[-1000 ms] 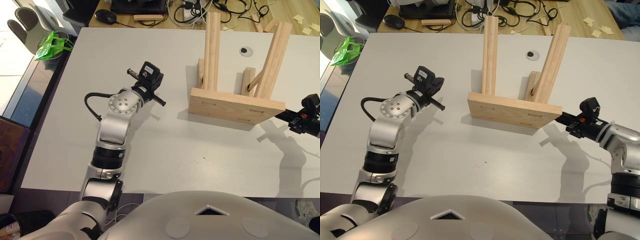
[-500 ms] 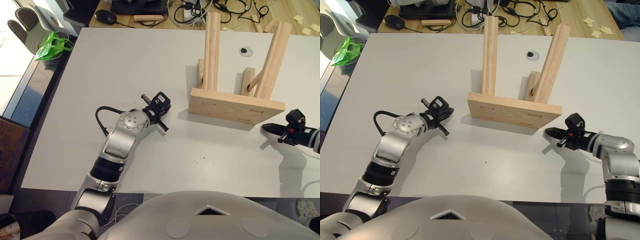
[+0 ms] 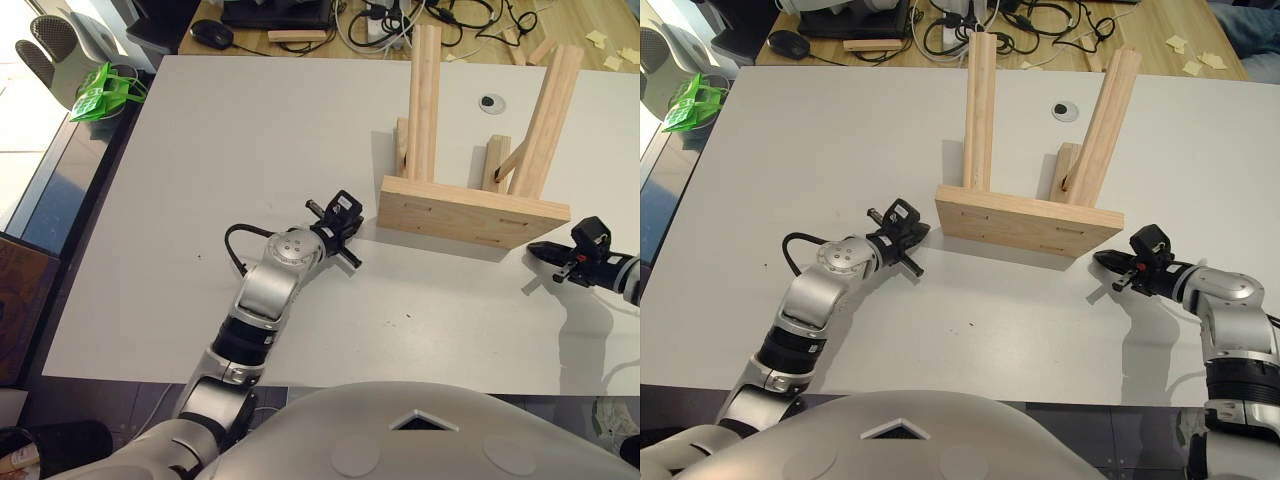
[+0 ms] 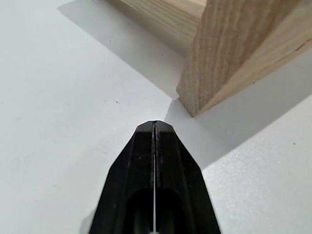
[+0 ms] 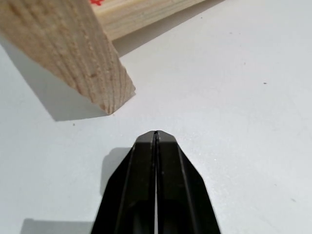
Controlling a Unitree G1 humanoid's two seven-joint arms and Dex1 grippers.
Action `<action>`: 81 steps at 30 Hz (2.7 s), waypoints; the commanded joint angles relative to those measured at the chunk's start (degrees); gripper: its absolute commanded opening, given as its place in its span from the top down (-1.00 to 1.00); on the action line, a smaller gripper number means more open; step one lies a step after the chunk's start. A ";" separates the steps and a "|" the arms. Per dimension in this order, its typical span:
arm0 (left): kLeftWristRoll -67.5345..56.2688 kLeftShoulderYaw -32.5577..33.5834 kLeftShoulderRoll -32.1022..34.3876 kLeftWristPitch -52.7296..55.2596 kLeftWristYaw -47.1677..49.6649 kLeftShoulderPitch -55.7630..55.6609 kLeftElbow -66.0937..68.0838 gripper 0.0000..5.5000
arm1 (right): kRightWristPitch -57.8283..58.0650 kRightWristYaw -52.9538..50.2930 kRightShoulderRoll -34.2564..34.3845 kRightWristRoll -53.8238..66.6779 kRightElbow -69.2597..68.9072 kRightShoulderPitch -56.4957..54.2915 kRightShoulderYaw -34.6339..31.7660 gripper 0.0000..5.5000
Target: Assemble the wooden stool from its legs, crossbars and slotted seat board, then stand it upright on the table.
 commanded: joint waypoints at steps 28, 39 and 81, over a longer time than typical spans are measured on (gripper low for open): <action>-6.41 3.74 -9.48 1.08 7.73 0.69 1.58 1.00 | 2.71 1.87 -1.37 -0.14 -1.09 -1.29 -1.28 1.00; -6.31 2.28 -8.87 -0.34 7.38 1.37 1.91 1.00 | 3.26 2.42 -0.90 -0.39 -1.46 -1.93 -0.01 1.00; -7.70 2.04 -8.20 1.48 6.30 1.01 0.98 1.00 | 3.72 3.15 2.35 0.64 -2.49 -4.12 3.18 1.00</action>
